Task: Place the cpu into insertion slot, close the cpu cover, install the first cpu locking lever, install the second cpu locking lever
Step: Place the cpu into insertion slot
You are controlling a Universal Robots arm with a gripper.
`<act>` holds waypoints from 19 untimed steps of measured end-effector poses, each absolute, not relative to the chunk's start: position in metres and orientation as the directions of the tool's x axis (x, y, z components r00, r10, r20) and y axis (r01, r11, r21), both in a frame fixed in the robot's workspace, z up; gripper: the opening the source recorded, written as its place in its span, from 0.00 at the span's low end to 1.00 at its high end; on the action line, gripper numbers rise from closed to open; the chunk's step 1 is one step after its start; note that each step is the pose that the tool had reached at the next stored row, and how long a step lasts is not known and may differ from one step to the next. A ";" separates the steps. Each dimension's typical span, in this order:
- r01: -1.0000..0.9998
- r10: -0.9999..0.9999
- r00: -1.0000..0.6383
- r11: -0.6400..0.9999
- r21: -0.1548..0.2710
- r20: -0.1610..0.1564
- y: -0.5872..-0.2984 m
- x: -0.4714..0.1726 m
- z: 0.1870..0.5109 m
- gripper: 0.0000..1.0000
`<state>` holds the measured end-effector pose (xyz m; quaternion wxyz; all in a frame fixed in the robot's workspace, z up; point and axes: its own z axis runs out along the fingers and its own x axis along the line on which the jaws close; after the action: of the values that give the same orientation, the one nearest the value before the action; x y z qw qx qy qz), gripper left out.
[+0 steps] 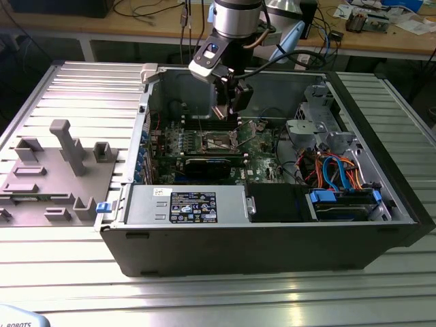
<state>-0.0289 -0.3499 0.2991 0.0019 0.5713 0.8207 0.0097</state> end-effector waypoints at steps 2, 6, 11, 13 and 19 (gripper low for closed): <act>0.939 0.939 -0.343 0.343 0.018 0.008 -0.350 -0.029 0.299 0.54; 0.941 0.942 -0.337 0.337 0.018 0.008 -0.350 -0.029 0.299 0.54; 0.944 0.944 -0.330 0.330 0.018 0.008 -0.350 -0.029 0.299 0.54; 0.951 0.951 -0.309 0.309 0.018 0.008 -0.350 -0.029 0.299 0.54; 0.959 0.959 -0.284 0.284 0.018 0.008 -0.350 -0.029 0.299 0.54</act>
<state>-0.0292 -0.3499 0.2988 0.0023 0.5982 0.8013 0.0096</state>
